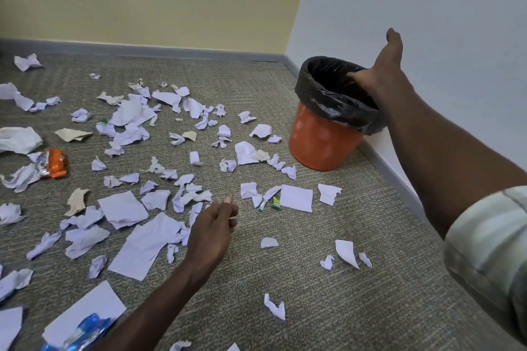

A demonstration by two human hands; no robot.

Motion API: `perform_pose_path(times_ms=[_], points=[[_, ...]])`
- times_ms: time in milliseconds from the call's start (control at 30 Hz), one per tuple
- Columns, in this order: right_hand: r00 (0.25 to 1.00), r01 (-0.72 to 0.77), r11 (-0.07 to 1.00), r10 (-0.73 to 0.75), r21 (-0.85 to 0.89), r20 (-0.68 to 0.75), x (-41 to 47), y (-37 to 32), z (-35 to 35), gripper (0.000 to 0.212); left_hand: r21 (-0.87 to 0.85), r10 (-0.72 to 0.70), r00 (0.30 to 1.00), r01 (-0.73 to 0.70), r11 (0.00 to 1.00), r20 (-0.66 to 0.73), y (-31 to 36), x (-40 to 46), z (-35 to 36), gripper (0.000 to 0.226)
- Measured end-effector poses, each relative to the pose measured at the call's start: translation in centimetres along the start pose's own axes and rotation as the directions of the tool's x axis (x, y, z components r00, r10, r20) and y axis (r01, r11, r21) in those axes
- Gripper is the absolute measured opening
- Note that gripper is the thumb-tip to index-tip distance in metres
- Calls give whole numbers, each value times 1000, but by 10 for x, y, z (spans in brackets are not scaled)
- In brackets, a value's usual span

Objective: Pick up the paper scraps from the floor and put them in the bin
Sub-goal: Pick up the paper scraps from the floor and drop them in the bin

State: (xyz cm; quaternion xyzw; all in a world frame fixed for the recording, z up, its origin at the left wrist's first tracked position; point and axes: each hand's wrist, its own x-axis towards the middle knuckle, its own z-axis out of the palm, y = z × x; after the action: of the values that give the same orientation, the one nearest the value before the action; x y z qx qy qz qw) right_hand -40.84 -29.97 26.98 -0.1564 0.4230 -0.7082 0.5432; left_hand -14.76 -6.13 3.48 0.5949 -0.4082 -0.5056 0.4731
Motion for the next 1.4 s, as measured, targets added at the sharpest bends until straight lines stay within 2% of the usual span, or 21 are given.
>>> perform_pose_path(times_ms=[67,167,200,233,300,367,433,467,567,633,733,800,867,933,967,1033,1100,1167,1267,1333,1400], points=[[997,38,995,-32,-90,65,3,13,-8,94,74,23,1000,-24,997,17,-4,0,-8,53],[982,167,915,-121,-368,144,-32,48,-27,31,192,38,999,-44,980,34,-18,-1,-21,45],[977,196,857,-130,-477,168,-46,64,-39,16,231,50,998,-56,971,32,-25,-3,-25,42],[974,207,794,-113,-571,196,-61,82,-54,11,271,61,998,-68,960,34,-31,-5,-29,41],[968,232,613,-72,-756,239,-85,121,-92,17,343,87,994,-103,934,62,-44,-14,-38,44],[939,313,359,22,-879,343,-110,161,-137,21,421,130,983,-172,891,127,-56,-24,-47,46],[858,441,102,245,-892,452,-137,196,-179,13,484,140,970,-222,846,200,-71,-30,-57,39],[806,488,5,383,-873,452,-151,210,-197,7,516,141,962,-246,821,234,-77,-32,-62,35],[661,616,-207,661,-760,355,-184,246,-248,43,613,133,923,-342,713,360,-94,-38,-78,39],[643,642,-194,663,-741,383,-201,262,-273,46,641,127,876,-433,634,466,-103,-42,-89,45],[653,651,-69,558,-756,512,-219,277,-292,24,618,162,766,-608,498,623,-112,-45,-101,47],[654,663,23,469,-748,594,-234,285,-295,18,604,141,728,-647,466,671,-110,-50,-107,44],[643,678,67,430,-732,634,-255,291,-292,17,644,130,715,-682,346,687,-105,-61,-113,44],[588,755,-3,447,-656,675,-278,295,-289,42,699,156,722,-692,181,674,-106,-78,-121,61],[556,795,-61,472,-604,684,-290,295,-287,59,709,150,723,-691,142,674,-108,-87,-124,74],[500,855,-167,515,-490,696,-309,297,-287,83,712,90,721,-693,115,687,-114,-103,-130,93],[449,891,-216,558,-400,698,-320,304,-295,91,707,42,712,-701,87,701,-125,-115,-133,96],[399,917,-245,544,-315,738,-324,313,-306,82,700,52,702,-712,55,710,-137,-121,-133,84],[351,933,-235,420,-273,837,-324,323,-313,58,716,141,713,-697,33,687,-149,-119,-131,53],[317,942,-223,357,-249,879,-324,328,-314,46,722,202,716,-690,56,668,-153,-114,-129,39],[312,942,-230,345,-242,885,-325,330,-311,42,729,219,727,-679,89,651,-155,-107,-126,36]])
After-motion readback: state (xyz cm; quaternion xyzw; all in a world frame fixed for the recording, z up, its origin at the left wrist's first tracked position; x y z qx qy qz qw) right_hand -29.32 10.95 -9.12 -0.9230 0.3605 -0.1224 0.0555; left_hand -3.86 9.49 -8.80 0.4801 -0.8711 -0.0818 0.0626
